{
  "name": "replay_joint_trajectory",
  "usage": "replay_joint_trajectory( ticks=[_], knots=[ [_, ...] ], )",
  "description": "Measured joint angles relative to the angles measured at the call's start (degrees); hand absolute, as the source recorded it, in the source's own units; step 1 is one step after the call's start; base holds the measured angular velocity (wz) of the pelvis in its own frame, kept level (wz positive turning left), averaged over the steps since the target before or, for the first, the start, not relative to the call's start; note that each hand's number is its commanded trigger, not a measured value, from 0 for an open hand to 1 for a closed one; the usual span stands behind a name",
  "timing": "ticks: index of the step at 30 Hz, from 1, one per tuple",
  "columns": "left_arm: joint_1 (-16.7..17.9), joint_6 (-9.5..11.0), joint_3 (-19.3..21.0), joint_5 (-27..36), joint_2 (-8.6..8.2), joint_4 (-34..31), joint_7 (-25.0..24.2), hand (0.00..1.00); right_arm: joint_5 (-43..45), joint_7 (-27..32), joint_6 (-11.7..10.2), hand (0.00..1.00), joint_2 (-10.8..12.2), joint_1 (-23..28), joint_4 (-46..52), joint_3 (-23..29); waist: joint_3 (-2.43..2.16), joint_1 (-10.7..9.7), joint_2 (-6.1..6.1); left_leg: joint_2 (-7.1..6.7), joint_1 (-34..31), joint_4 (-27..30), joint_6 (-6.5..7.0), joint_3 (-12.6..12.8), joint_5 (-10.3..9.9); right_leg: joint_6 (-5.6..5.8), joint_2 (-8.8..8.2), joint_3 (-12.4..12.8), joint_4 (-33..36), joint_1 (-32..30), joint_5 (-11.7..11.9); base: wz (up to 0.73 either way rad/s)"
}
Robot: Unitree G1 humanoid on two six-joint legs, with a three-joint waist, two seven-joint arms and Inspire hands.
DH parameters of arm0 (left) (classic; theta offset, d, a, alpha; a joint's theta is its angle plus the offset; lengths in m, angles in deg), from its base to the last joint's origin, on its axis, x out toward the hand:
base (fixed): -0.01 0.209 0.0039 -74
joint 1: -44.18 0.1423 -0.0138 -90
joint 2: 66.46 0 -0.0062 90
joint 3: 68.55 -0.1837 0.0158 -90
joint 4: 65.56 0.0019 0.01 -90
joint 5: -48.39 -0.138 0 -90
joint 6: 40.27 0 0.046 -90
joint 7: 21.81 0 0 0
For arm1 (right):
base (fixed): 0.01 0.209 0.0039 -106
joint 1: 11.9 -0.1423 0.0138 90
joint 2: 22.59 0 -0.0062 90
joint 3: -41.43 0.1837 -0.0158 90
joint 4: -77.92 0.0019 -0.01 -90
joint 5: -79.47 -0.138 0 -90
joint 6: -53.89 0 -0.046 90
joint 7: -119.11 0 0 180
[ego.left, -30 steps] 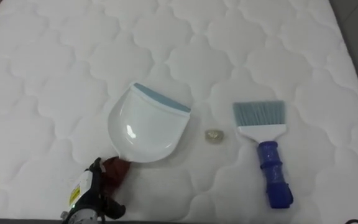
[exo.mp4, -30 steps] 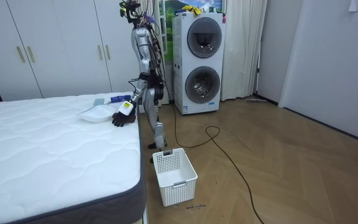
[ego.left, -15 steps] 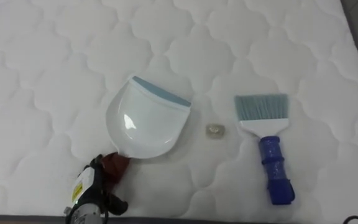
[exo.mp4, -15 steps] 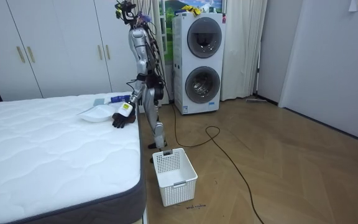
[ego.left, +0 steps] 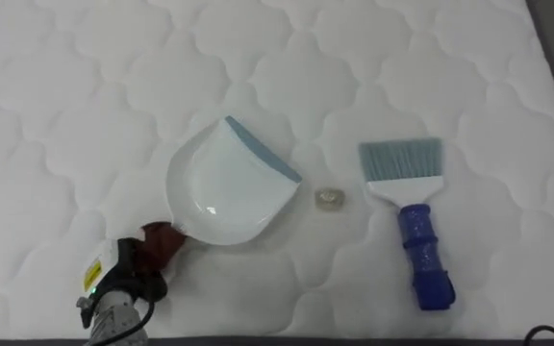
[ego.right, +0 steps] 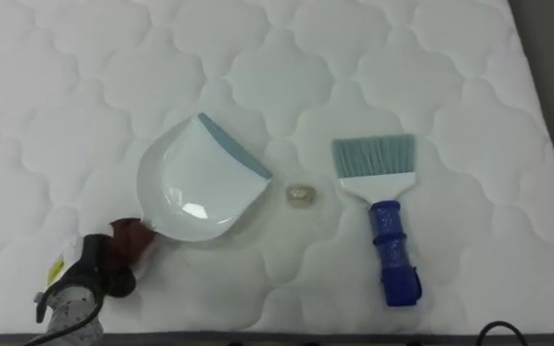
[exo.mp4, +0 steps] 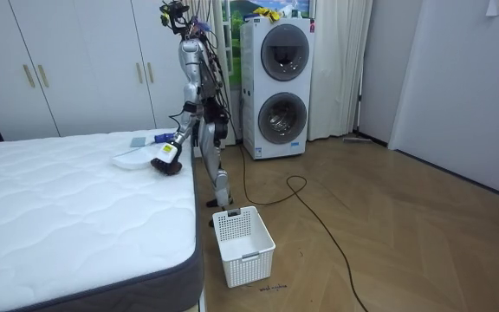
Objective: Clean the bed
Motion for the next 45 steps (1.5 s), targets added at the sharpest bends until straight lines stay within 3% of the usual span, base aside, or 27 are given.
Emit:
replay_joint_trajectory(
  ticks=[5,18,28,34,37,39,45],
  knots=[
    [-0.1,0.0,-0.8,0.0,-0.72,0.8,-1.7,1.00,0.0,0.1,0.0,0.00,0.2,0.0,0.0,0.0,0.11,0.0,-0.18,0.04,-0.2,0.0,0.02,0.1,0.0,0.00,0.02,0.0,0.0,-0.2,0.0,0.00],
    [0.5,-0.5,-0.9,-0.1,-0.64,0.8,-3.0,1.00,0.0,-0.1,-0.1,0.00,0.2,0.1,-0.4,0.0,0.04,0.3,-0.16,0.09,0.2,0.1,0.02,0.3,0.0,0.00,0.10,0.3,0.0,0.1,0.0,0.00],
    [2.0,-0.7,0.4,-1.2,-0.45,0.6,-2.0,1.00,-3.0,-0.2,-0.1,0.00,0.1,1.3,-0.4,0.9,-0.38,0.2,0.16,0.27,0.8,0.1,0.01,0.4,0.0,-0.04,0.15,0.1,0.3,0.4,0.0,-0.02],
    [3.3,-0.6,2.3,-9.2,1.27,-0.5,0.3,1.00,-6.9,0.5,-0.1,0.00,0.1,1.9,-1.1,2.5,-0.50,0.4,0.18,0.22,0.9,0.8,0.00,-0.1,0.0,-0.05,0.03,-1.0,0.5,1.0,0.0,0.05],
    [3.4,-0.7,2.1,-12.1,2.55,-0.8,1.7,1.00,-7.8,0.9,0.0,0.00,-0.6,2.4,-1.1,2.9,-0.72,0.4,0.55,0.21,0.8,1.4,0.01,-0.3,-0.1,-0.10,-0.02,-1.3,0.8,1.1,0.0,0.05],
    [4.1,-0.9,1.7,-14.1,3.34,-1.1,2.7,1.00,-9.6,1.3,0.0,0.00,-1.5,2.5,-1.1,3.5,-1.15,0.3,1.32,0.18,0.8,1.6,0.02,-0.3,-0.1,-0.17,-0.04,-1.2,0.9,1.2,0.0,0.00],
    [6.7,-1.2,1.9,-18.8,3.88,-4.4,4.3,1.00,-13.5,1.6,0.0,0.00,-2.2,2.9,-0.9,9.1,-1.28,0.2,2.07,0.08,1.0,2.3,0.02,-0.5,-0.1,-0.46,-0.29,-1.3,2.2,1.1,-0.4,0.00]
  ],
)
